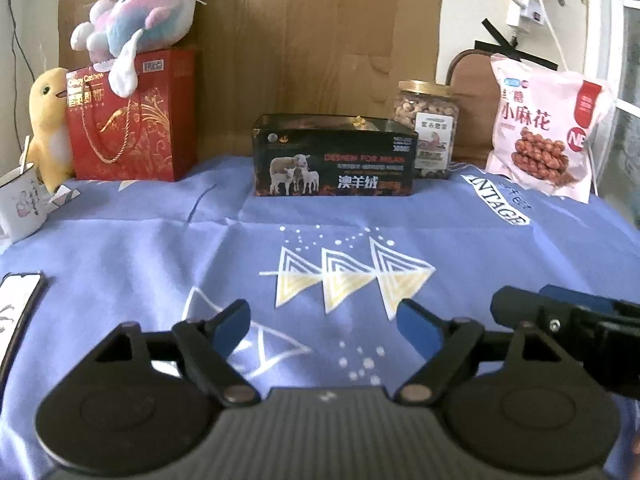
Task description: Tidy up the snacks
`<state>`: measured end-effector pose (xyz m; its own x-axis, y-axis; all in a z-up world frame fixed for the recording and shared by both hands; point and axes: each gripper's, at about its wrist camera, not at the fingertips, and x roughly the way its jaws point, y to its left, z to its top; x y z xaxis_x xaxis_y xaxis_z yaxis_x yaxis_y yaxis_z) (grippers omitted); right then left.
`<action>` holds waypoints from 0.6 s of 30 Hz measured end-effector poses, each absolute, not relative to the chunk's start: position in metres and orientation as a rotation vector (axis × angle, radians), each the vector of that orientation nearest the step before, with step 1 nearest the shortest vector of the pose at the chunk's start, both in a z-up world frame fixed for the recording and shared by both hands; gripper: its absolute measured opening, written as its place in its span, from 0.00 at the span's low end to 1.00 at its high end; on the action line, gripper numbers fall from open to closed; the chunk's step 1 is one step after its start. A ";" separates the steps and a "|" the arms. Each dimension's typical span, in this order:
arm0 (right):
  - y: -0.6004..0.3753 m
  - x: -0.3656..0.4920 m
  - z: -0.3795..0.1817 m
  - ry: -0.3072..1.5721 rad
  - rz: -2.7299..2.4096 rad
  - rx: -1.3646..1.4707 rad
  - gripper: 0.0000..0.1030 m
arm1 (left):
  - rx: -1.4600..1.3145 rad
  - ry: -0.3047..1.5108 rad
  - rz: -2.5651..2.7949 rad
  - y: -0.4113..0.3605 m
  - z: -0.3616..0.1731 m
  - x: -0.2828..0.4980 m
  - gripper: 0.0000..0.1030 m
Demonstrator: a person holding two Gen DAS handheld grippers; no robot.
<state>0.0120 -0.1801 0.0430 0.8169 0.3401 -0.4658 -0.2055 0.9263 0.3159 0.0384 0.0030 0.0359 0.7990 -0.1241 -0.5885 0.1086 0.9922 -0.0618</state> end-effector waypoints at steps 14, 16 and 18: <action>-0.181 -0.051 0.048 0.501 0.239 0.264 0.64 | 0.022 0.586 -0.089 0.000 0.048 -0.029 1.00; -0.182 -0.059 0.048 0.485 0.231 0.253 0.65 | 0.047 0.583 -0.073 -0.003 0.049 -0.034 1.00; -0.182 -0.065 0.048 0.471 0.219 0.246 0.67 | 0.069 0.572 -0.059 -0.006 0.049 -0.038 1.00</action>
<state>-0.0650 -0.1816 0.0478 0.8688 0.2633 -0.4193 -0.1505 0.9472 0.2830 -0.0381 -0.0063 0.0493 0.8391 -0.0365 -0.5428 0.0749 0.9960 0.0487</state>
